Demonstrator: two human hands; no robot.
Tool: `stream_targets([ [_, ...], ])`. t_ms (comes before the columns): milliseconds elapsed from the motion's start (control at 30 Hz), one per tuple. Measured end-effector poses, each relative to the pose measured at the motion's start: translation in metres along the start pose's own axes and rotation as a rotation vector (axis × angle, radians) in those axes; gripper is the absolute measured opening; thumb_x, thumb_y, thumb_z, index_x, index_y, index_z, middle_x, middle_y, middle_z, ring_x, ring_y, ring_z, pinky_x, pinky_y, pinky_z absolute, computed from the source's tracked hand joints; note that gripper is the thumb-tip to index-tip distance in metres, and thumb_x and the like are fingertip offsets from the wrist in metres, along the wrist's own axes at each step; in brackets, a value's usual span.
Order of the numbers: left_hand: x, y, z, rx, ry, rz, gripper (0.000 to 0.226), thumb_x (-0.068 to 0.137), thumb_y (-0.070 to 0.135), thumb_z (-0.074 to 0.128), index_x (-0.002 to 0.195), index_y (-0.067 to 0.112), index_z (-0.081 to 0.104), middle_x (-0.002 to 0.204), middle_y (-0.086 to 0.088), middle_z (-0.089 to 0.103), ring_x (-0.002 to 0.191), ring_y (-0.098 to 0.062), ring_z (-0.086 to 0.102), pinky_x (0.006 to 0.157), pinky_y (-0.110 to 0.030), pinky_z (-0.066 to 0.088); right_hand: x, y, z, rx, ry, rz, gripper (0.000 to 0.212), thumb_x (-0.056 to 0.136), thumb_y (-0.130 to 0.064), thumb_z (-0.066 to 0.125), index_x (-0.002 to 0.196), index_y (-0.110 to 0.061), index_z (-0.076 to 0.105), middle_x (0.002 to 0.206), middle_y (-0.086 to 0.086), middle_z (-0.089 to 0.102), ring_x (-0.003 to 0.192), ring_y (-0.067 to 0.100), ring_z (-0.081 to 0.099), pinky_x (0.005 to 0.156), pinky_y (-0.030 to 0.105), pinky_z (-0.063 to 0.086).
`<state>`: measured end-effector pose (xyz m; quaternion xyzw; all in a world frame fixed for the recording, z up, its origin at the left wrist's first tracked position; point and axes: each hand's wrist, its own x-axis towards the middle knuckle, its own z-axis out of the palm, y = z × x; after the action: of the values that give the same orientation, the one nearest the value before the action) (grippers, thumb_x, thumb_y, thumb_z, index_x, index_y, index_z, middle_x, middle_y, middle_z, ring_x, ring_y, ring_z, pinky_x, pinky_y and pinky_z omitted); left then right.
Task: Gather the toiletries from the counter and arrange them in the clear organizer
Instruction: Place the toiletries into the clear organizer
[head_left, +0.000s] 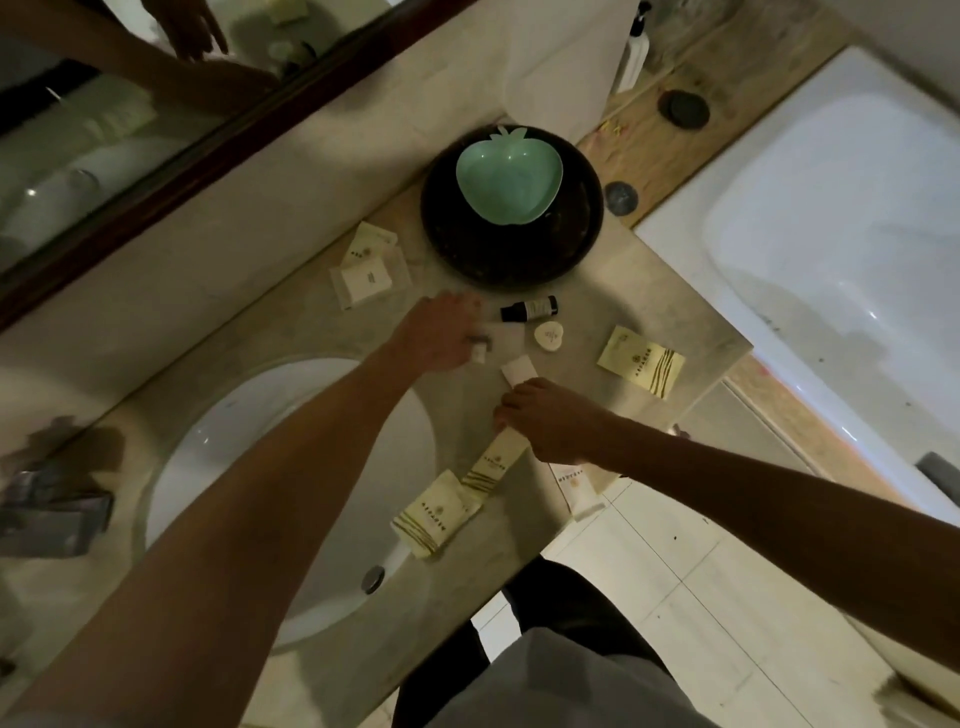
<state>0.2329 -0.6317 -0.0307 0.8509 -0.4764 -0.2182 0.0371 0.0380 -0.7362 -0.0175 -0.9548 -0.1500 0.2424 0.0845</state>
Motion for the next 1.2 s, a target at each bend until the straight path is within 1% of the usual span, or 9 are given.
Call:
stream_targets([
  [67, 0.002, -0.014, 0.006, -0.008, 0.044, -0.023, 0.07, 0.079, 0.028, 0.065, 0.141, 0.011, 0.036, 0.139, -0.012, 0.044, 0.122, -0.03, 0.047, 0.097, -0.043, 0.042, 0.001, -0.005, 0.006, 0.022, 0.012, 0.083, 0.046, 0.089, -0.028, 0.066, 0.132, -0.02, 0.05, 0.128, 0.003, 0.055, 0.117, 0.021, 0.05, 0.103, 0.035, 0.037],
  [200, -0.007, -0.024, 0.024, 0.037, 0.008, 0.039, 0.084, 0.069, 0.044, 0.07, 0.14, 0.014, 0.036, 0.14, -0.008, 0.041, 0.122, -0.027, 0.044, 0.1, -0.04, 0.04, -0.004, -0.008, 0.01, 0.077, 0.064, 0.18, 0.036, 0.094, -0.033, 0.057, 0.127, -0.019, 0.053, 0.123, 0.002, 0.055, 0.111, 0.02, 0.05, 0.099, 0.035, 0.036],
  [333, -0.008, -0.019, 0.039, 0.18, 0.06, 0.101, 0.063, 0.076, 0.04, 0.063, 0.128, 0.011, 0.044, 0.125, -0.011, 0.047, 0.112, -0.03, 0.045, 0.089, -0.039, 0.041, -0.018, -0.003, 0.009, 0.055, 0.12, 0.318, 0.029, 0.097, -0.039, 0.047, 0.113, -0.017, 0.058, 0.107, 0.003, 0.059, 0.095, 0.018, 0.052, 0.093, 0.034, 0.039],
  [433, -0.012, -0.012, 0.039, 0.215, 0.079, 0.086, 0.046, 0.084, 0.03, 0.058, 0.123, 0.007, 0.048, 0.121, -0.015, 0.05, 0.109, -0.032, 0.05, 0.087, -0.041, 0.041, -0.023, -0.001, 0.006, 0.021, 0.174, 0.409, 0.03, 0.098, -0.04, 0.04, 0.103, -0.018, 0.059, 0.093, 0.001, 0.057, 0.08, 0.015, 0.045, 0.086, 0.033, 0.038],
  [633, -0.075, -0.026, 0.045, -0.007, 0.238, -0.028, 0.038, 0.086, 0.029, 0.05, 0.117, 0.007, 0.049, 0.113, -0.016, 0.056, 0.098, -0.035, 0.056, 0.079, -0.044, 0.041, -0.001, -0.037, -0.008, 0.092, 0.26, 0.334, 0.027, 0.095, -0.036, 0.036, 0.092, -0.018, 0.056, 0.088, 0.001, 0.056, 0.076, 0.016, 0.046, 0.083, 0.033, 0.041],
  [767, -0.156, -0.058, 0.041, -0.124, 0.273, -0.193, 0.046, 0.079, 0.036, 0.052, 0.114, 0.006, 0.05, 0.107, -0.016, 0.056, 0.092, -0.035, 0.057, 0.077, -0.044, 0.043, 0.037, -0.098, -0.024, 0.079, 0.26, 0.216, 0.041, 0.086, -0.043, 0.023, 0.088, -0.017, 0.055, 0.085, 0.005, 0.058, 0.076, 0.023, 0.052, 0.076, 0.038, 0.039],
  [933, -0.305, -0.101, 0.043, -0.448, 0.487, -0.487, 0.051, 0.07, 0.031, 0.079, 0.106, 0.009, 0.051, 0.097, -0.008, 0.061, 0.082, -0.022, 0.056, 0.07, -0.031, 0.043, 0.08, -0.208, -0.029, 0.049, 0.277, 0.05, 0.033, 0.09, -0.043, 0.027, 0.081, -0.02, 0.05, 0.075, 0.0, 0.054, 0.065, 0.017, 0.047, 0.068, 0.034, 0.041],
  [1033, -0.411, -0.134, 0.057, -0.452, 0.568, -0.537, 0.044, 0.069, 0.026, 0.08, 0.102, 0.01, 0.055, 0.095, -0.01, 0.063, 0.085, -0.025, 0.06, 0.07, -0.033, 0.048, 0.106, -0.291, -0.028, 0.013, 0.234, -0.021, 0.035, 0.09, -0.044, 0.03, 0.083, -0.02, 0.054, 0.077, -0.002, 0.055, 0.064, 0.014, 0.048, 0.066, 0.03, 0.041],
  [1200, -0.571, -0.2, 0.07, -0.332, 0.523, -0.671, 0.051, 0.066, 0.028, 0.082, 0.106, 0.009, 0.054, 0.1, -0.011, 0.063, 0.09, -0.026, 0.059, 0.074, -0.034, 0.046, 0.151, -0.427, -0.011, 0.084, 0.153, -0.103, 0.034, 0.091, -0.046, 0.028, 0.081, -0.023, 0.05, 0.075, -0.006, 0.048, 0.065, 0.013, 0.046, 0.065, 0.029, 0.039],
])
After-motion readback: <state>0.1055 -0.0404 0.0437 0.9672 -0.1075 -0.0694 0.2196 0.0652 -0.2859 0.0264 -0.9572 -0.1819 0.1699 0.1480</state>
